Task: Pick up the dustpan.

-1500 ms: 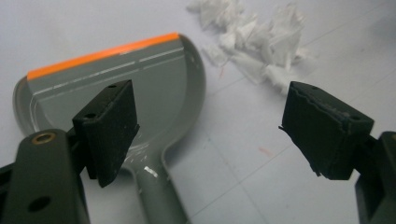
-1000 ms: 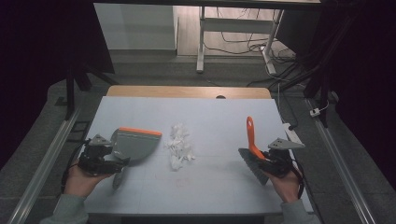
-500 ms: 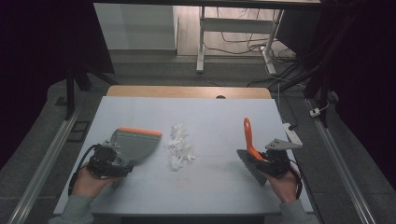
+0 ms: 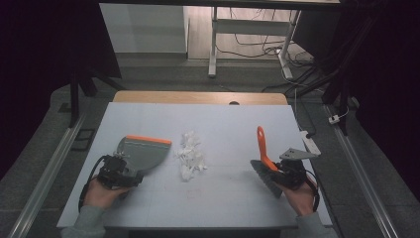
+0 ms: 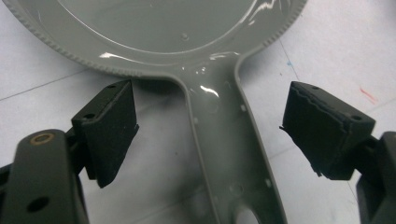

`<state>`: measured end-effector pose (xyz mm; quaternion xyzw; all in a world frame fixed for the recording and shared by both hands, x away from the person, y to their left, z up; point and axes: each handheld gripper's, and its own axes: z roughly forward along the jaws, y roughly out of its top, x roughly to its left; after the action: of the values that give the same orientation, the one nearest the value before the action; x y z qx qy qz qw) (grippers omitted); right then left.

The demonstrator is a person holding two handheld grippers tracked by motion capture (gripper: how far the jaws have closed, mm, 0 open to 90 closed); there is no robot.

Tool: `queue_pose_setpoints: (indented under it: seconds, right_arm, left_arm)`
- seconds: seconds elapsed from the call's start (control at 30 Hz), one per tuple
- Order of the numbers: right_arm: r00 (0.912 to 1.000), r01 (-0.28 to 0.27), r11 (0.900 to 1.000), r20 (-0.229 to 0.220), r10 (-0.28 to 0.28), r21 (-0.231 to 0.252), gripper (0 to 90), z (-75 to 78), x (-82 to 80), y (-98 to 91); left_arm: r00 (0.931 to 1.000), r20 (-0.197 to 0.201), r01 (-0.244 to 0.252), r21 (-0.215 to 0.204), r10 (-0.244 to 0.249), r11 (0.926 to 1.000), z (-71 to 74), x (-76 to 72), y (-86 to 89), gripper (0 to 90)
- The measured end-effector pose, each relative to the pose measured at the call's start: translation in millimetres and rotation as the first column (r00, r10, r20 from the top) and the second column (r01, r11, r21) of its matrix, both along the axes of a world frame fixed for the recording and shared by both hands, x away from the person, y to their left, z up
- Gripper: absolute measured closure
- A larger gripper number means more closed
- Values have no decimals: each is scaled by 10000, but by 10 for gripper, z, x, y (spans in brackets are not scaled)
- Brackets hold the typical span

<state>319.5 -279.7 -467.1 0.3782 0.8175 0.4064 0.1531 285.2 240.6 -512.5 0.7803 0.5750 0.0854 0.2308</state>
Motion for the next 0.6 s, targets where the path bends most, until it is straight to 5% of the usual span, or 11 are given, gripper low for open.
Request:
queue_pose_setpoints:
  seconds: [0.6]
  right_arm:
    - [10000, -14, 10000, 49, 14, -71, 699, 3, -7, 16]
  left_arm:
    - [9987, -77, -512, -596, 508, 9969, -93, 93, 69, 404]
